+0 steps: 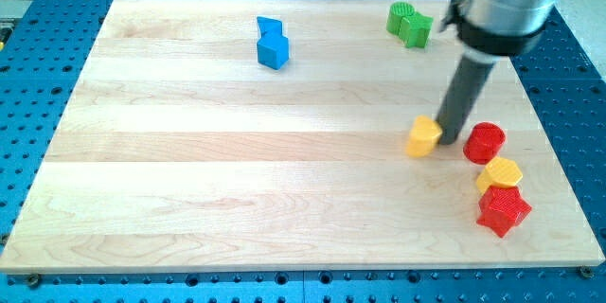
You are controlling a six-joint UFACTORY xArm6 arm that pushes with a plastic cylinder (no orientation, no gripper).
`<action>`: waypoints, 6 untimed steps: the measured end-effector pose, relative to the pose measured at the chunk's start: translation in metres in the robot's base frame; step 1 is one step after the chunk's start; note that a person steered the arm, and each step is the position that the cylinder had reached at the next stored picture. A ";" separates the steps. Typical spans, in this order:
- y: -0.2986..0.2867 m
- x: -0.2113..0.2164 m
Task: Put the hexagon underneath the heart
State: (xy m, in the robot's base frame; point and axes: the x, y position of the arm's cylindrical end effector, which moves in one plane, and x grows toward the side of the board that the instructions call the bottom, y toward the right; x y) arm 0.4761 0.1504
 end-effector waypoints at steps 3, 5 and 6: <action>0.153 -0.017; 0.094 0.057; 0.047 0.073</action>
